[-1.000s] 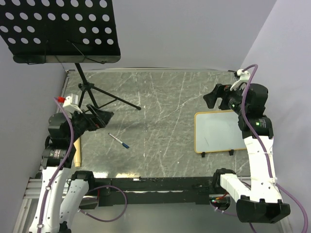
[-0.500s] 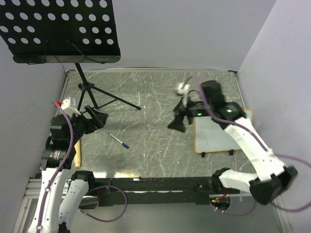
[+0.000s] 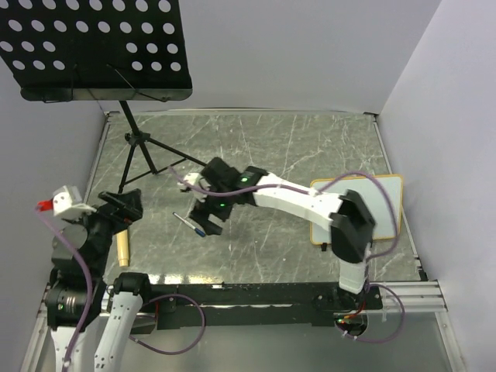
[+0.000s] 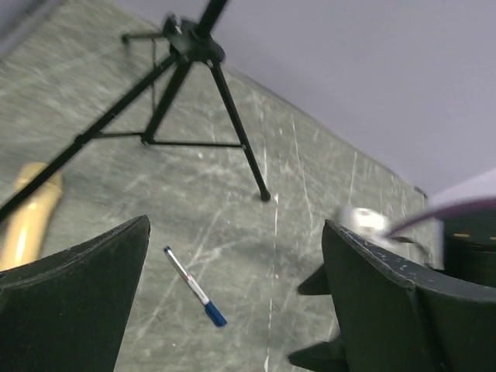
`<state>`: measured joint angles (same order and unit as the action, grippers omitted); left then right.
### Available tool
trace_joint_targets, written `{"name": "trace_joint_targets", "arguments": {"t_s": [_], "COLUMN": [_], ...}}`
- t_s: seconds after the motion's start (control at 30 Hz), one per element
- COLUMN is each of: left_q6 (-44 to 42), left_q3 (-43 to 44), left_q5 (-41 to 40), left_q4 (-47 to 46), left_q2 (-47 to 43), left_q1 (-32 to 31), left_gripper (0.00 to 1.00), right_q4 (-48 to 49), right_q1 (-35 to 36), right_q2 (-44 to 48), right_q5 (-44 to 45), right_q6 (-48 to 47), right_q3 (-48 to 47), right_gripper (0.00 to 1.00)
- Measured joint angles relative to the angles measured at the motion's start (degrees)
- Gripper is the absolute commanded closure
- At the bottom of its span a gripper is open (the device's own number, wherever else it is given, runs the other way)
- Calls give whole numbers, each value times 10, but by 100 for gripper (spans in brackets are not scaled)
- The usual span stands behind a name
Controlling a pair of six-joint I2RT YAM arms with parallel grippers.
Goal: Write a sentence on the whiteboard
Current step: Pick up the whiteboard marker from the center of the board.
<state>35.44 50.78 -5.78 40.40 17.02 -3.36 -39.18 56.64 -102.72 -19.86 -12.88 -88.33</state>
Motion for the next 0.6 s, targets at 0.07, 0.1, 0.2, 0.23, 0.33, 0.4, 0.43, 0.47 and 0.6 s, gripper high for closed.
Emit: {"name": "trace_joint_targets", "arguments": {"t_s": [0.07,0.1,0.2,0.23,0.33,0.4,0.43,0.47,0.6], "left_q6": [-2,-3,-3,-2,-2,-1,-1,-1,0], "left_q3": [14,22,30,30,29,28,28,28,28], "left_q5": [-21,-31,-42,-44,-46,-46,-46,-46,-46], "left_q4": [11,12,13,14,18,23,25,26,34], "left_q2": [-14,-21,-38,-42,-52,-58,-61,-65,-80], "left_q1": [0,0,0,0,0,0,0,0,0], "left_gripper": [3,3,3,3,3,3,3,3,3], "right_q4": [-3,-3,-5,-6,-13,-26,-32,-35,-50], "right_q1": [13,19,34,39,48,53,55,56,56], "right_q2": [-53,-78,-143,-163,-218,-256,-276,-290,-331], "right_q5": [19,29,54,62,80,89,95,99,115], "right_q6": [12,16,24,26,30,31,32,33,35], "right_q3": [-46,-73,-137,-156,-203,-243,-264,-282,-336], "right_gripper": [8,9,14,17,21,23,24,25,33]}}
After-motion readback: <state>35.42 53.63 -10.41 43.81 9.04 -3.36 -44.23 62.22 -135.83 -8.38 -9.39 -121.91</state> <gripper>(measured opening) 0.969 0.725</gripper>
